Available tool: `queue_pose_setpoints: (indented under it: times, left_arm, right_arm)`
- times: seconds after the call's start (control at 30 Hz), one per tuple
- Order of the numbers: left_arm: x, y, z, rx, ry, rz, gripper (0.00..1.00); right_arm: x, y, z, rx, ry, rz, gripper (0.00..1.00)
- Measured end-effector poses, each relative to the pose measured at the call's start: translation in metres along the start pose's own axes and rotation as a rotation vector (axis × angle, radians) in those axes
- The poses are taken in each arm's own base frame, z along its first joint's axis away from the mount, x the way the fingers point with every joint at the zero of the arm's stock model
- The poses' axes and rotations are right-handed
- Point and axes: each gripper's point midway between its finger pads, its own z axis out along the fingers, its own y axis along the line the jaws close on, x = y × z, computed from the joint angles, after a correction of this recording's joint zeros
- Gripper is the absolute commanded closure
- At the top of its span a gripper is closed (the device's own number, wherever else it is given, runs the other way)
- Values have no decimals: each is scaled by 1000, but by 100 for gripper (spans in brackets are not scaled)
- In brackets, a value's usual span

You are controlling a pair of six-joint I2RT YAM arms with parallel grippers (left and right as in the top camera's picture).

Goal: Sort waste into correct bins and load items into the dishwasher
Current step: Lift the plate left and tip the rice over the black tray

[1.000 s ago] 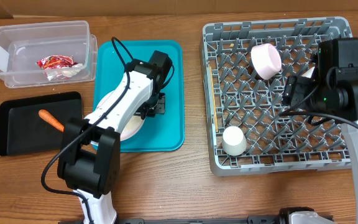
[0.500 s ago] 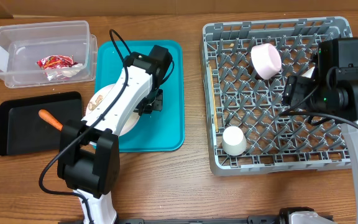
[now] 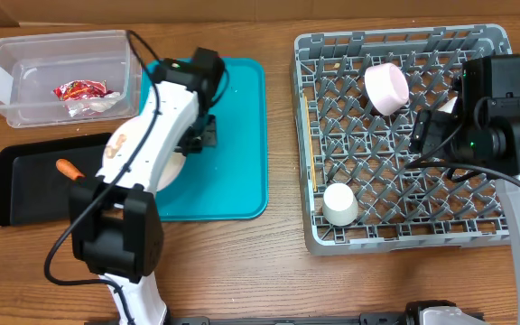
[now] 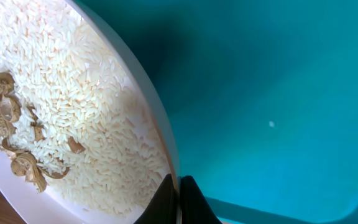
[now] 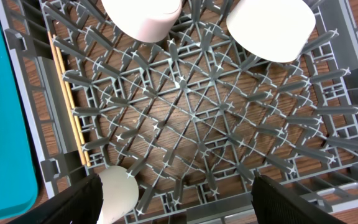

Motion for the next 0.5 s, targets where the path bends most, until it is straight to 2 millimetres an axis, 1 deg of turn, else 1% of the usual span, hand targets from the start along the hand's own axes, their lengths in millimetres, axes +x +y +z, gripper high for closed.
queue_pose_setpoints:
  times: [0.17,0.27,0.37,0.5]
  left_arm:
    - [-5,27,7,-4,24,-73,96]
    - [-7,39,10,4,37,-113,96]
    - [-9,50,13,22,49,-143,96]
    - [-11,58,17,61,59,-162,96]
  right_arm:
    - [0,0,0,0,1,0,21]
    - [0,0,0,0,0,0,21]
    - [0,0,0,0,0,1,21]
    - [0,0,0,0,0,1,21]
